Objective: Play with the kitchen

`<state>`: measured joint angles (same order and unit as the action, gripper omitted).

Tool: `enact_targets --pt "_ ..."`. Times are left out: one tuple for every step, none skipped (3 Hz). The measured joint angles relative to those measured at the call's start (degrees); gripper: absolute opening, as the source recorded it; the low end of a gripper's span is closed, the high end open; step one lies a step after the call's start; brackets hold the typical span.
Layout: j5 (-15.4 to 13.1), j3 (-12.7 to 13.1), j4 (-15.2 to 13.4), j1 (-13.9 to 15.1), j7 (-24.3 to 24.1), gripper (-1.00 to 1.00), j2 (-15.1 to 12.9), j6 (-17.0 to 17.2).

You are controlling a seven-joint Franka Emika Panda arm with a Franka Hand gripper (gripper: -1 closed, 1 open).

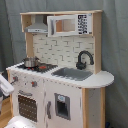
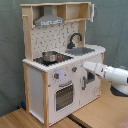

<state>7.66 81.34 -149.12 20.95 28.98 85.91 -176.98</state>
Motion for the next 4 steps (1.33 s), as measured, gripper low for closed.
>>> enact_targets --pt "0.0 3.0 -1.0 -0.6 -6.0 1.0 0.1 0.0" --pt "0.0 6.0 -1.4 -0.7 -12.4 1.0 0.3 0.0" --pt "0.0 8.4 -1.6 -0.7 -18.8 1.0 0.8 0.0" --pt "0.0 9.9 -1.8 -0.6 -25.8 1.0 1.3 -0.1"
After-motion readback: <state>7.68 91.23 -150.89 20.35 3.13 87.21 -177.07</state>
